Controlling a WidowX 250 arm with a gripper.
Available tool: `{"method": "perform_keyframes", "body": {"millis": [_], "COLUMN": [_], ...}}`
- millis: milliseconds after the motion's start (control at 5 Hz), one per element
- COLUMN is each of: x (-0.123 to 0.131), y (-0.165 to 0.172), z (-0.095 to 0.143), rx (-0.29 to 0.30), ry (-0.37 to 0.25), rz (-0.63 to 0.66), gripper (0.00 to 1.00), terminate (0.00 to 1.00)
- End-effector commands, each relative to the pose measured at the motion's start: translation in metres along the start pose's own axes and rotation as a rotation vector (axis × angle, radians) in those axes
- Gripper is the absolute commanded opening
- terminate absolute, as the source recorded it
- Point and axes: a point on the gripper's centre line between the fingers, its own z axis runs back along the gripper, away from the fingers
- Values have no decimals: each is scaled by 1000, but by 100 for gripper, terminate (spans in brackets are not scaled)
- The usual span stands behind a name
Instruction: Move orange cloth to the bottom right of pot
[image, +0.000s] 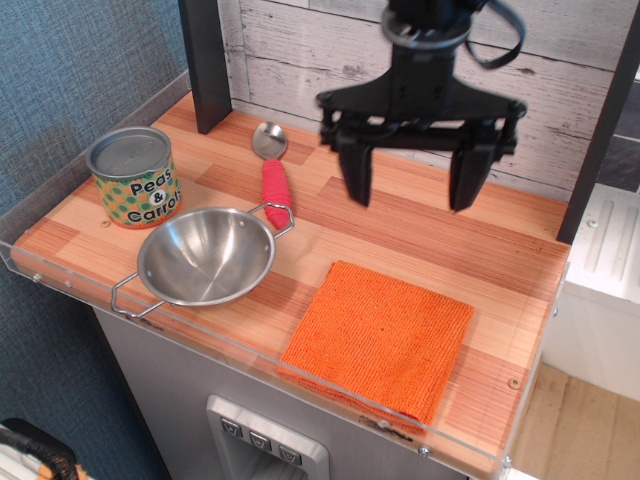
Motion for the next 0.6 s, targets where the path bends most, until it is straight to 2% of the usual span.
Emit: {"method": "perform_keyframes", "body": {"millis": [0,200,400], "x": [33,39,39], "y": [-55,-66,-66], "z": [27,33,33], "rx": [-82,-103,-103], "ry": [-41,-32,-32], "rz": [-71,-114,-114], "gripper": [100,100,100], "terminate": [0,0,100]}}
